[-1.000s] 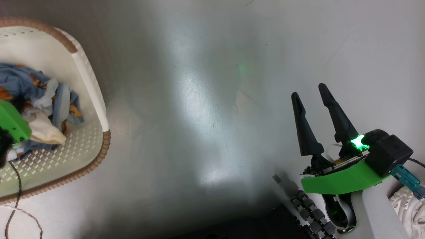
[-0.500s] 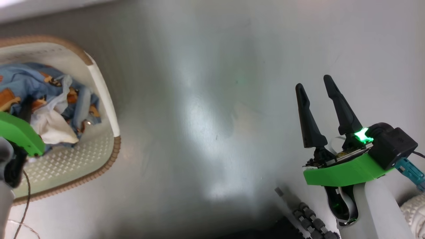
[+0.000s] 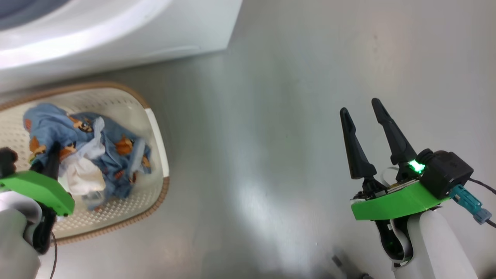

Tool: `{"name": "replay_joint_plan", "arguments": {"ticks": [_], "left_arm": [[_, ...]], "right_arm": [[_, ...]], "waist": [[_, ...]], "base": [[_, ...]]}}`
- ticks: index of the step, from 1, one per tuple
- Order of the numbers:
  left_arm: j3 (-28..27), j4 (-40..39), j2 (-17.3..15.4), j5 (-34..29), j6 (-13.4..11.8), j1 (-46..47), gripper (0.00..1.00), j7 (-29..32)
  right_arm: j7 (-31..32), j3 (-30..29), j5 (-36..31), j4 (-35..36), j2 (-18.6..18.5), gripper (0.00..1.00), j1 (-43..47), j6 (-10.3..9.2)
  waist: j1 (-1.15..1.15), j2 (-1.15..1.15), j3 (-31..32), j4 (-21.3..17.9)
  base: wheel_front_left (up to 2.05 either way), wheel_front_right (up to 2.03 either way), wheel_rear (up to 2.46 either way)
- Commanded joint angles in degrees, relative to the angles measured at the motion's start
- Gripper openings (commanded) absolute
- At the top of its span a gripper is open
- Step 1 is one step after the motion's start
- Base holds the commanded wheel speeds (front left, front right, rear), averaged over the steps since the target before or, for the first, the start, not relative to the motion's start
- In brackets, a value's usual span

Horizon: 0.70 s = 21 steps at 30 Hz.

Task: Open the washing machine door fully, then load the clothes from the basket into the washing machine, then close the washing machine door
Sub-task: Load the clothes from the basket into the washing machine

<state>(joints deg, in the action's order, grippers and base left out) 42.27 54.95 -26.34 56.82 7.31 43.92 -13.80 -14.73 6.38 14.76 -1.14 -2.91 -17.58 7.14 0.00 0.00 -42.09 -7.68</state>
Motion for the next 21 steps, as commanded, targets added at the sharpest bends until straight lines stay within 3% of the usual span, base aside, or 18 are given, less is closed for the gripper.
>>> {"name": "replay_joint_plan", "arguments": {"ticks": [1, 16, 21], "left_arm": [[-1.43, -0.26, -2.37, -0.61, 0.18, -2.10, 0.00, -0.98], [-16.08, -17.11, -1.18, -17.81, -5.18, -15.20, 0.00, -1.18], [-23.52, -26.15, 0.55, -23.57, -6.85, -22.08, 0.00, -1.19]], "right_arm": [[-0.27, 0.90, -0.17, 0.55, 0.03, 1.00, 2.62, 0.35], [-0.27, 0.33, -0.34, -2.13, 0.03, 1.00, 5.55, 0.35], [-0.27, -0.12, -0.44, -3.14, 0.03, 1.00, 6.75, 0.35]], "waist": [[0.00, 0.00, 7.03, 1.92], [0.00, 0.00, 19.50, 4.23], [0.00, 0.00, 23.75, 4.97]], "base": [[0.00, 0.00, 0.00], [0.00, 0.00, 0.00], [0.00, 0.00, 0.00]]}}
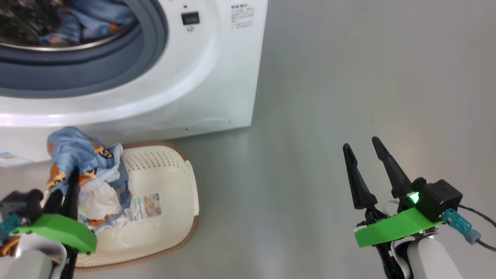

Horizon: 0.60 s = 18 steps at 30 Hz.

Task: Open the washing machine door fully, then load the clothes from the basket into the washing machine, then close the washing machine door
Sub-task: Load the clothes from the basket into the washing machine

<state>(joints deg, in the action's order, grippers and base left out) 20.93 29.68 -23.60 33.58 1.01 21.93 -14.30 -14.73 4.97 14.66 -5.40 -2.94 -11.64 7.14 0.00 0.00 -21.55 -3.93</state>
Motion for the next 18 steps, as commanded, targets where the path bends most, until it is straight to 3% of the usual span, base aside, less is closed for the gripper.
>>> {"name": "replay_joint_plan", "arguments": {"ticks": [1, 18], "left_arm": [[-3.26, -2.06, -1.79, -1.06, -0.67, -1.23, 0.00, -0.69], [-17.33, -22.01, 6.02, -11.49, -2.27, -17.57, 0.00, -0.70]], "right_arm": [[-0.27, 1.24, -0.37, 0.97, 0.06, 1.00, 1.00, 0.35], [-0.27, 0.38, -2.07, 0.02, 0.06, 1.00, 5.38, 0.35]], "waist": [[0.00, 0.00, 3.88, 1.31], [0.00, 0.00, 14.16, 1.64]], "base": [[0.00, 0.00, 0.00], [0.00, 0.00, 0.00]]}}
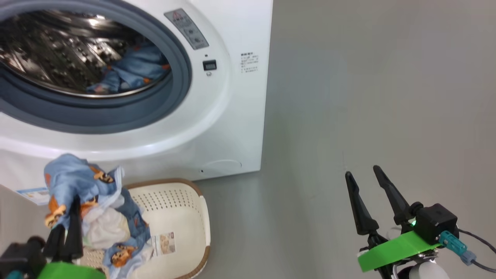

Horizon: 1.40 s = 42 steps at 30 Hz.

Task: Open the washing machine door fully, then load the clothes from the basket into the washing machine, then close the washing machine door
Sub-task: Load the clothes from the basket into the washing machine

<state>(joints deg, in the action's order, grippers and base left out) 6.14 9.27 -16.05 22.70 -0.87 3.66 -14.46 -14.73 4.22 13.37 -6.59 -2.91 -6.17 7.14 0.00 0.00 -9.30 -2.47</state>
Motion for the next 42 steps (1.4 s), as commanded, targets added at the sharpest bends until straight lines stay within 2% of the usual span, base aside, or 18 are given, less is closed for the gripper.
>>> {"name": "replay_joint_plan", "arguments": {"ticks": [1, 11, 14, 32, 42], "left_arm": [[-2.82, -2.40, -1.26, -1.29, -0.32, -0.13, 0.00, -0.53], [-7.16, -6.29, 2.83, -4.60, 0.21, -7.21, 0.00, -0.53], [-8.76, -6.97, 4.72, -3.83, 0.61, -8.69, 0.00, -0.53], [-11.49, -6.48, 7.14, -6.37, 2.96, -9.90, 0.00, -0.53], [-11.47, -5.05, 6.90, -6.82, 5.46, -3.51, 0.00, -0.53]], "right_arm": [[-0.27, 1.06, -0.87, 1.20, 0.03, 1.00, 0.07, 0.35], [-0.27, 1.16, -1.89, 0.34, 0.03, 1.00, 2.29, 0.35], [-0.27, 0.96, -2.12, 0.21, 0.03, 1.00, 3.02, 0.35], [-0.27, 0.56, -1.80, 0.16, 0.03, 1.00, 3.95, 0.35], [-0.27, 1.27, -1.12, 0.77, 0.03, 1.00, 2.69, 0.35]], "waist": [[0.00, 0.00, 2.32, 0.21], [0.00, 0.00, 6.92, 0.13], [0.00, 0.00, 7.80, 0.06], [0.00, 0.00, 8.06, -0.08], [0.00, 0.00, 4.23, -0.92]], "base": [[0.00, 0.00, 0.00], [0.00, 0.00, 0.00], [0.00, 0.00, 0.00], [0.00, 0.00, 0.00], [0.00, 0.00, 0.00]]}}
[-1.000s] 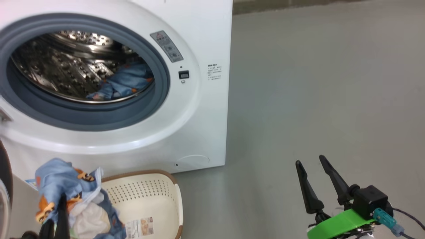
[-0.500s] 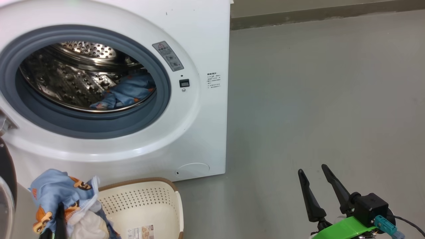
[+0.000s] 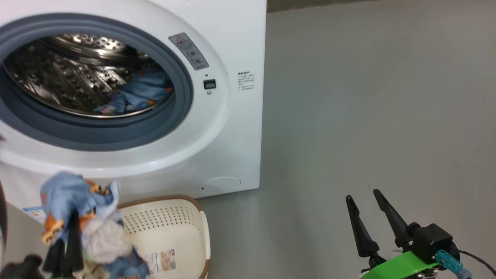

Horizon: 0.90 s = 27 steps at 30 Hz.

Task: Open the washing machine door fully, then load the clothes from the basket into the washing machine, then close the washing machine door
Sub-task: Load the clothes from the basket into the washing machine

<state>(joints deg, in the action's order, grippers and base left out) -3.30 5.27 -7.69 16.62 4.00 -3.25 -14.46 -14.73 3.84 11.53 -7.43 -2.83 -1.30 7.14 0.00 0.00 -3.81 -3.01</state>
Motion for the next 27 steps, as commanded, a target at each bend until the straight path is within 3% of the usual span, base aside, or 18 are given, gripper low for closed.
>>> {"name": "replay_joint_plan", "arguments": {"ticks": [1, 16, 27], "left_arm": [[-1.91, -0.68, -1.62, -0.92, 0.75, 4.53, 0.00, -0.53], [-3.12, 4.02, -5.44, -1.08, 3.03, 26.46, 0.00, -0.53], [-2.02, 11.96, -9.58, -0.12, 3.44, 39.15, 0.00, -0.53]], "right_arm": [[-0.27, 1.72, 0.74, 1.69, -0.05, 1.00, -2.35, 0.35], [-0.27, 3.03, 1.08, 3.97, -0.05, 1.00, -6.12, 0.35], [-0.27, 3.97, 2.49, 5.76, -0.05, 1.00, -8.89, 0.35]], "waist": [[0.00, 0.00, -1.88, -0.50], [0.00, 0.00, -12.95, -2.96], [0.00, 0.00, -22.14, -5.30]], "base": [[0.00, 0.00, 0.00], [0.00, 0.00, 0.00], [0.00, 0.00, 0.00]]}}
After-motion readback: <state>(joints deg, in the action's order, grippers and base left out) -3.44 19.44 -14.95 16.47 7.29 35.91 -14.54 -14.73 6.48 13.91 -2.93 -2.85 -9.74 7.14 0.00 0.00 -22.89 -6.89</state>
